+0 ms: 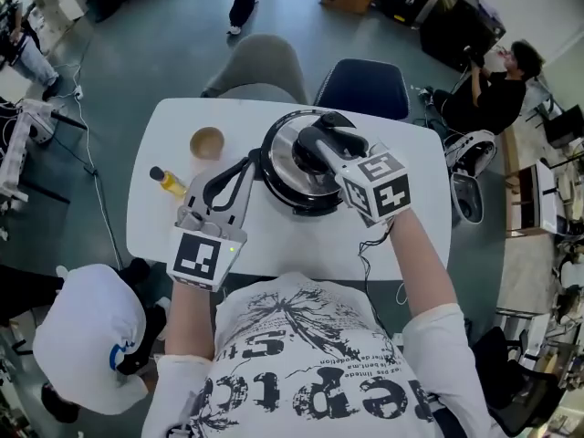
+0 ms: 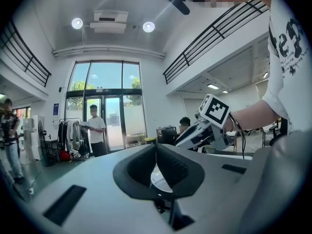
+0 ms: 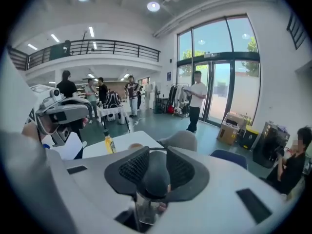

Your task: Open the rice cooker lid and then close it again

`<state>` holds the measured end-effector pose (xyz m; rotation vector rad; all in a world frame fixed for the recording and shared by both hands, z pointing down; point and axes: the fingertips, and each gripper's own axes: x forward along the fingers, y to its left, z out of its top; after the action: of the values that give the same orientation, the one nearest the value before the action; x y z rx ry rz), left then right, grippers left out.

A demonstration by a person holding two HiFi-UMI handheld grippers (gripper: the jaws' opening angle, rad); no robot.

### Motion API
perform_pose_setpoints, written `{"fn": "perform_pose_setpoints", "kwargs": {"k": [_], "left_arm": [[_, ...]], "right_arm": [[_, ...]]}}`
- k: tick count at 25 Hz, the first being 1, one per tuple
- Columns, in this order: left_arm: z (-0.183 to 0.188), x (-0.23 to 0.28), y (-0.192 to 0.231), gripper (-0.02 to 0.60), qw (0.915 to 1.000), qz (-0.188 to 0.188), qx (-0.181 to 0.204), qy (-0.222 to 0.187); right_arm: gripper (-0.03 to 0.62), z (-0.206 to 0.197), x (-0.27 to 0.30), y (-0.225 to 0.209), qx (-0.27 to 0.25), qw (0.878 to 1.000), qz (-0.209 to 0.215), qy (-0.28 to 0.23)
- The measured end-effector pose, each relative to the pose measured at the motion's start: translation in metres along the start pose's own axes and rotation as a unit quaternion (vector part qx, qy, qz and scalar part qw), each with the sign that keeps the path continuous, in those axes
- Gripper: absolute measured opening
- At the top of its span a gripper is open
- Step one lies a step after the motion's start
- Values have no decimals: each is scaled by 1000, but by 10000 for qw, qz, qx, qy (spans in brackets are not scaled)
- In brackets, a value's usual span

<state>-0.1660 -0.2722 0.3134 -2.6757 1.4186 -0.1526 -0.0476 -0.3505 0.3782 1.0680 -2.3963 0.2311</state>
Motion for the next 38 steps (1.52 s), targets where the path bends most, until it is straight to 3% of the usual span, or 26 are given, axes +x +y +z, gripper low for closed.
{"fn": "perform_pose_setpoints", "kwargs": {"k": [7,16,20,26,38], "left_arm": [[11,-6,-11,20,9999,12,-112,46],[12,-4,-29,20,9996,-82,-116,230],[18,-2,-31,20,9998,-17,-202,78],[11,0,-38,20,9996,-43,-127,231],[12,7,-46,20,9996,-52,-139,230]], "right_arm": [[15,14,-57,1,-86,9913,-441,-1234],[14,5,-104,-12,427,9701,-840,-2239],[14,1,-110,-12,220,9660,-982,-2380],[12,-5,-119,-21,116,9615,-1312,-2414],[12,-12,-124,-18,-4,9667,-1200,-2262]]}}
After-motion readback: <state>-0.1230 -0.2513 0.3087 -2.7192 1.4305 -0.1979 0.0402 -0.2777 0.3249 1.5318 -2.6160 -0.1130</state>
